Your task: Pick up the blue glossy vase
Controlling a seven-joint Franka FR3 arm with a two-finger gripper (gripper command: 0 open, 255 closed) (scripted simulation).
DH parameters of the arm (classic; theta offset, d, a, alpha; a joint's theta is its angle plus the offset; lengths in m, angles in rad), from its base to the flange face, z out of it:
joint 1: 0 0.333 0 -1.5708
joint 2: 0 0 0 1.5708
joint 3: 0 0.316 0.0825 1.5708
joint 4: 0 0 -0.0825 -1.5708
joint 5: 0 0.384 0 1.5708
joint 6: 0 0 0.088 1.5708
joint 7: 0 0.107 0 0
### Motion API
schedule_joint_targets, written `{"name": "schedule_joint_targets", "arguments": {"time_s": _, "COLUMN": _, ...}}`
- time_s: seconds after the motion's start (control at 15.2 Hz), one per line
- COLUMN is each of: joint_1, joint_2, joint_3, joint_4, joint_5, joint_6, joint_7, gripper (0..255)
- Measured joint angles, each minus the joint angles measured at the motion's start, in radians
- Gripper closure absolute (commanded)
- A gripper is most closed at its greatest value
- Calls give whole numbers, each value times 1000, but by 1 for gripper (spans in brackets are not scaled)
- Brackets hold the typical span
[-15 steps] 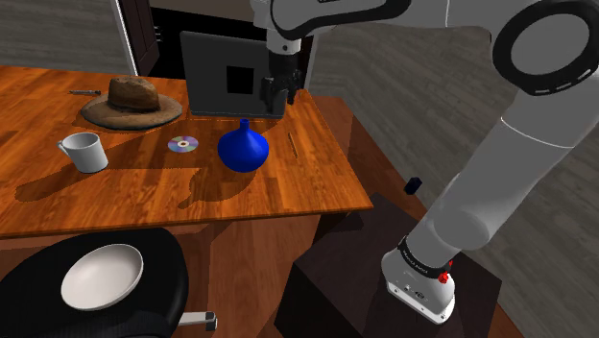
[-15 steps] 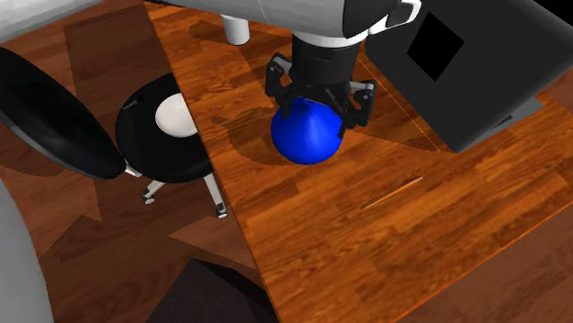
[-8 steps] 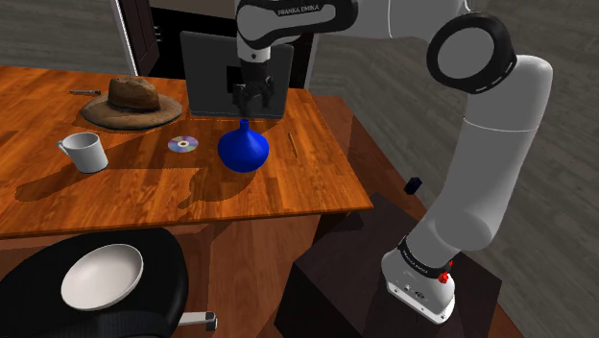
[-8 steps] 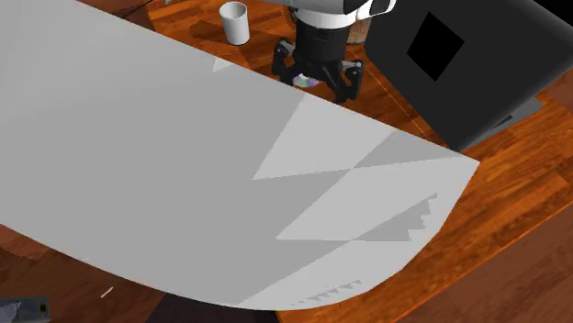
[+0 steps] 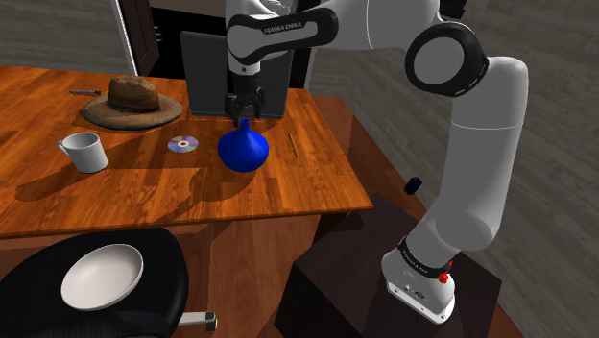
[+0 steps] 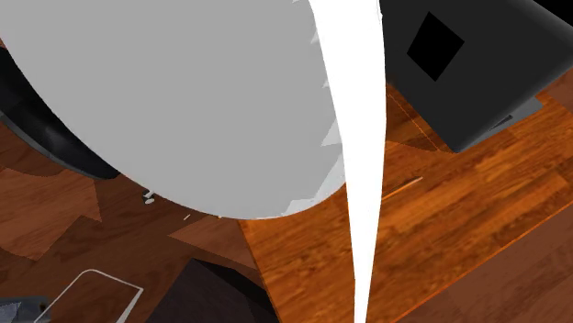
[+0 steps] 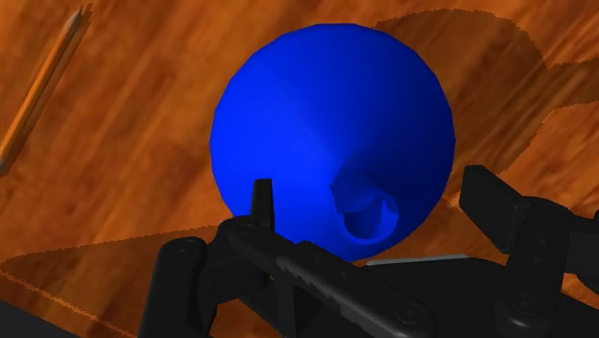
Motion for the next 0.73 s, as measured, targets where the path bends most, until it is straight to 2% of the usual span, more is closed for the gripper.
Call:
{"name": "schedule_joint_targets", "arguments": {"time_s": 0.13, "joint_1": 0, "joint_2": 10, "joint_3": -1, "joint_4": -14, "joint_5": -2, "joint_6": 24, "joint_7": 0, "gripper": 0}}
{"name": "schedule_joint_targets", "arguments": {"time_s": 0.2, "joint_1": 0, "joint_2": 10, "joint_3": -1, "joint_4": -17, "joint_5": -2, "joint_6": 28, "joint_7": 1, "gripper": 255}}
{"name": "schedule_joint_targets", "arguments": {"time_s": 0.73, "joint_1": 0, "joint_2": 10, "joint_3": -1, "joint_4": -21, "joint_5": -2, "joint_6": 32, "joint_7": 2, "gripper": 255}}
